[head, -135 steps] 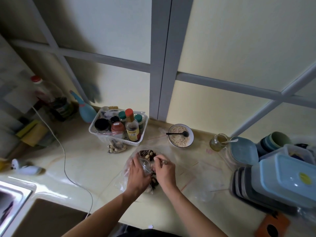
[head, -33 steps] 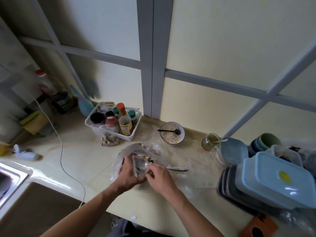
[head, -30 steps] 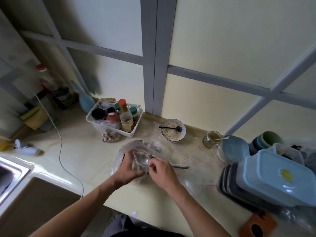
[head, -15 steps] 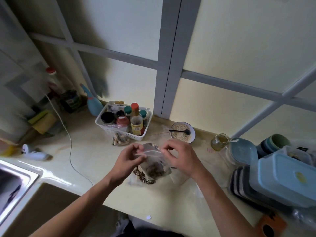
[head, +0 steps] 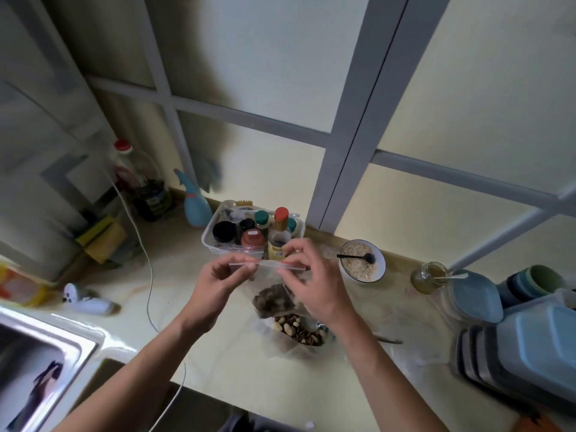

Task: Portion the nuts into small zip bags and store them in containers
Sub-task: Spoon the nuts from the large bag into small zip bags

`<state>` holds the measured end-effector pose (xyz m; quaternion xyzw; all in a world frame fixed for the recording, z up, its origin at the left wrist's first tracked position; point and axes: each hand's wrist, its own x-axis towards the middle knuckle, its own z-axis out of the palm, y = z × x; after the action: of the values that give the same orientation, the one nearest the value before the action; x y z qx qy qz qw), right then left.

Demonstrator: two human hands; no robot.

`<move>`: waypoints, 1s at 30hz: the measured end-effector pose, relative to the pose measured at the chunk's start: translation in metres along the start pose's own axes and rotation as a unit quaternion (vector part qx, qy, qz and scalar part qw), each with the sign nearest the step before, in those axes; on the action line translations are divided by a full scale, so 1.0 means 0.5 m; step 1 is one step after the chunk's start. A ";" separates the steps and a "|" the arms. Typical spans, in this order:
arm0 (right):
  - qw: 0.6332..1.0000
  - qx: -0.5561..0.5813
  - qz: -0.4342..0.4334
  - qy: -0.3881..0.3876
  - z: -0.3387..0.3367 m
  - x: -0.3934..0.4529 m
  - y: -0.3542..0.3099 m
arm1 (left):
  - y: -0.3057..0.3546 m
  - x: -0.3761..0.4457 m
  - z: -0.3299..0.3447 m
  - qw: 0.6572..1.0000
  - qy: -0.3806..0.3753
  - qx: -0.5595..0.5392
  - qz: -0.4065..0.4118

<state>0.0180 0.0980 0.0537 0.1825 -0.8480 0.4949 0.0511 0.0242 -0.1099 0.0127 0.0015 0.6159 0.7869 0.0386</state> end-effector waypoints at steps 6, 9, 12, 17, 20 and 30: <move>0.995 0.048 -0.041 0.072 0.067 0.046 -0.069 | 0.068 0.016 -0.083 0.997 -0.013 -0.058 0.053; 0.998 0.052 0.031 0.001 0.096 0.068 -0.070 | 0.075 0.029 -0.127 0.998 -0.058 0.013 0.021; 0.977 -0.044 0.145 -0.147 0.139 0.075 -0.030 | 0.036 0.035 -0.170 0.982 -0.133 0.094 -0.098; 0.935 -0.081 0.243 -0.245 0.222 0.043 0.052 | -0.084 0.036 -0.243 0.939 -0.189 0.183 -0.224; 0.927 -0.083 0.274 -0.241 0.250 0.038 0.088 | -0.123 0.048 -0.255 0.927 -0.187 0.179 -0.271; 0.950 -0.141 0.269 0.069 0.290 0.095 0.144 | -0.176 0.144 -0.257 0.967 0.080 0.179 -0.164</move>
<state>-0.0383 -0.0065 -0.0660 -0.0955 -0.9214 0.3766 -0.0004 -0.0490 -0.2091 -0.1067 -0.1551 0.7398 0.6442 0.1169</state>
